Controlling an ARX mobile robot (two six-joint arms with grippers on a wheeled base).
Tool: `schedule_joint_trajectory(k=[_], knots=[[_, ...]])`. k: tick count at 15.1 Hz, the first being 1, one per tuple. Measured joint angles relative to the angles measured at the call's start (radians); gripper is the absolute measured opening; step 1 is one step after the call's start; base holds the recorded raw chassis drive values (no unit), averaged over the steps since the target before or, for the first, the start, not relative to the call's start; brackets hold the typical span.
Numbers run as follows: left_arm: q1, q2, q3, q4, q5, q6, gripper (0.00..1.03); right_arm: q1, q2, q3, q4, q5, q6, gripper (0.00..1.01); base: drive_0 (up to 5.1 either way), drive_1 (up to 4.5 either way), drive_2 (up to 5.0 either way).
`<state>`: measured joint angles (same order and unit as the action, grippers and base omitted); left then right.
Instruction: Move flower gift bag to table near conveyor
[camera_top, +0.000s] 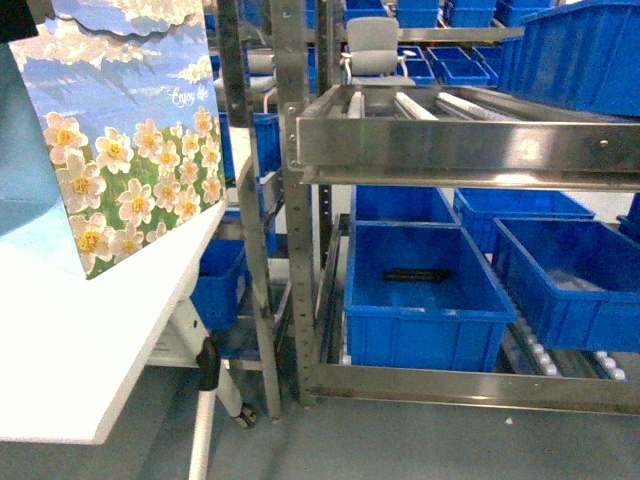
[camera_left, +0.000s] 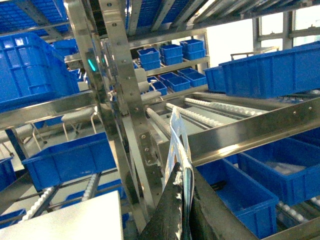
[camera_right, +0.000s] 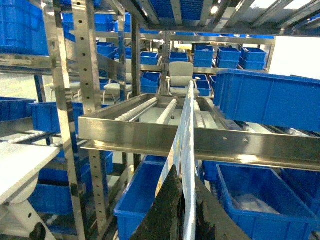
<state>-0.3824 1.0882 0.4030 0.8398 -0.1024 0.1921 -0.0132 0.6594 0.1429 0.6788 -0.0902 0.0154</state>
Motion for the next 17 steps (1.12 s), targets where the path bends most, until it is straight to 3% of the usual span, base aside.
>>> schedule_joint_trajectory(k=[17], knots=[[0.0,0.001,0.0,-0.001,-0.001,0.0,0.02,0.0,0.0,0.0,0.0,0.0,0.0,0.03,-5.0,2.43,2.4]])
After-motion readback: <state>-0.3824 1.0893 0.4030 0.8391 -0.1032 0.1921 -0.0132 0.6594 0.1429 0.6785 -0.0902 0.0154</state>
